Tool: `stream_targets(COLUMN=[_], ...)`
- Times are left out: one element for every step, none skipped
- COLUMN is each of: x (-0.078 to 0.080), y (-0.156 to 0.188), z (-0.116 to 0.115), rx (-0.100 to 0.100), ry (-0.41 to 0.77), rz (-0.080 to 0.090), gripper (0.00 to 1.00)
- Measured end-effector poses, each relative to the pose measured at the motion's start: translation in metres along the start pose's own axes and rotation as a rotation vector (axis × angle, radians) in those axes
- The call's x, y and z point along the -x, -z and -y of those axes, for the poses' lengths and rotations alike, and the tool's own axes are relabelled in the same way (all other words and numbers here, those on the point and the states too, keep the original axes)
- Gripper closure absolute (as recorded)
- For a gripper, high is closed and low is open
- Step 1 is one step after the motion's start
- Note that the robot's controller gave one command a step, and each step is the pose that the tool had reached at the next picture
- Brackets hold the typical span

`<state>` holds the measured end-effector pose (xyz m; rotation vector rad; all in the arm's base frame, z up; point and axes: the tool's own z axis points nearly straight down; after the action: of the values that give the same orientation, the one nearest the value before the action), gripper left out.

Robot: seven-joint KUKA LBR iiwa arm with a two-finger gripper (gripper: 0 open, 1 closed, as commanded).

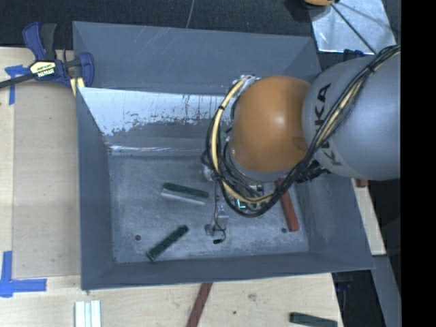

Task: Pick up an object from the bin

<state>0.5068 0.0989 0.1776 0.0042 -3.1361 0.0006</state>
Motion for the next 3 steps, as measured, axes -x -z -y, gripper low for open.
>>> stream_targets(x=[0.0019, 0.0019, 0.0019], y=[0.0042, 0.0042, 0.0042], z=[0.0005, 0.0006, 0.0006], rx=[0.001, 0.001, 0.001], ry=[-0.004, -0.005, -0.005], rz=[0.008, 0.008, 0.008], gripper=[1.0, 0.0, 0.0])
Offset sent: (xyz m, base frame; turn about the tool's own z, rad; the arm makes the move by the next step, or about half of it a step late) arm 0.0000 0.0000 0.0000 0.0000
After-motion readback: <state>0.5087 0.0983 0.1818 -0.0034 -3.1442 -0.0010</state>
